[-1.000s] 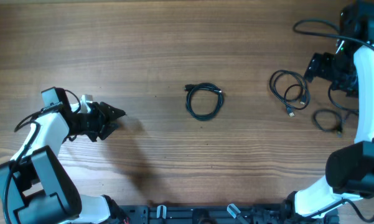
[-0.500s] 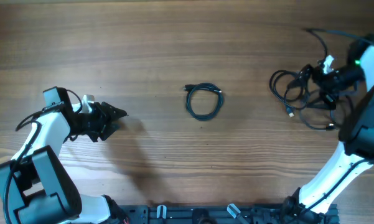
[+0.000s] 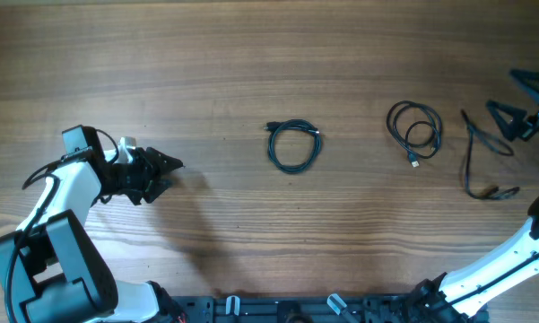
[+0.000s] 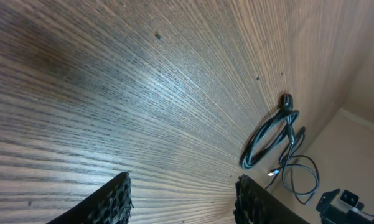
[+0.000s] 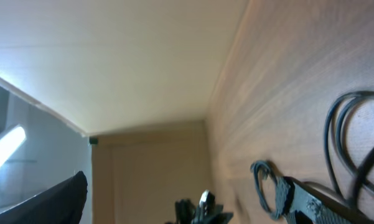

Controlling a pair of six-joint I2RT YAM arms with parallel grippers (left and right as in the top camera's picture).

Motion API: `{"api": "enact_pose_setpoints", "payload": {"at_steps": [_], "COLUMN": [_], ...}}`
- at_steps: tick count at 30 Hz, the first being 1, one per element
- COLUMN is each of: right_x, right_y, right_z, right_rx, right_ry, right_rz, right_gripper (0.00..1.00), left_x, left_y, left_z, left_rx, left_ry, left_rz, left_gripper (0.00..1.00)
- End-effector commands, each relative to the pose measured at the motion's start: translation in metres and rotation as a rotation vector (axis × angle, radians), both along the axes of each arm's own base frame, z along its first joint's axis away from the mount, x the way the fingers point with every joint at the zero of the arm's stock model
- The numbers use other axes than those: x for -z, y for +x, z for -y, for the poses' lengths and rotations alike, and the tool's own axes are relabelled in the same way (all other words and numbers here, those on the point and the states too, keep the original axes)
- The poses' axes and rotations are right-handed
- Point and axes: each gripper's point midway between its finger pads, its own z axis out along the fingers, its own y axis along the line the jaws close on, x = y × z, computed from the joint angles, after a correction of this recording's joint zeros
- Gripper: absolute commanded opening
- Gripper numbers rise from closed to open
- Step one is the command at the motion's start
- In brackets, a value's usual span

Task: Untangle cables

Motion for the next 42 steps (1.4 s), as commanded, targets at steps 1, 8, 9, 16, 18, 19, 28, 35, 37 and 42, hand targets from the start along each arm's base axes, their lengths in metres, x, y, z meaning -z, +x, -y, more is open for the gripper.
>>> {"api": "enact_pose_setpoints", "payload": {"at_steps": [1,8,9,16,18,19,28,35,37,42], "right_x": [-0.009,0.025,0.025,0.032,0.042,0.048,0.112,0.094,0.079,0.068], "right_y": [0.005,0.002,0.005,0.034,0.037,0.036,0.009,-0.004,-0.024,-0.040], "right_z": [0.001,-0.018,-0.028,-0.147,-0.187,-0.204,-0.337,-0.294,-0.256,-0.177], "right_rx": [0.036,-0.049,-0.074,-0.369,-0.472,-0.515,-0.822,-0.752,-0.737,-0.530], "right_ry": [0.211,-0.010,-0.014,-0.133,-0.214,-0.260,-0.766,-0.933,-1.058,-1.249], "right_rz": [-0.164,-0.230,-0.231,-0.157,-0.140,-0.138,-0.188,-0.440,-0.567,-0.834], "right_gripper": [1.00,1.00,1.00,1.00,1.00,1.00,0.98,0.77,0.77,0.08], "left_x": [0.001,0.002,0.002,0.003,0.003,0.003,0.007,0.007,0.007,0.007], "left_y": [-0.001,-0.001,-0.001,-0.001,-0.001,-0.001,-0.003,-0.004,-0.004,-0.002], "left_z": [0.001,-0.001,-0.001,-0.001,-0.001,-0.001,-0.006,-0.006,-0.006,-0.008], "left_rx": [0.009,0.008,0.008,0.008,0.008,0.008,0.004,0.004,0.004,0.003], "left_ry": [0.007,0.015,0.018,0.022,0.022,0.021,0.059,0.058,0.058,0.065], "left_rz": [0.001,-0.002,-0.004,-0.004,-0.004,-0.004,-0.022,-0.024,-0.023,-0.014], "left_gripper": [0.56,0.56,0.57,0.57,0.57,0.57,0.56,0.56,0.56,0.56]}}
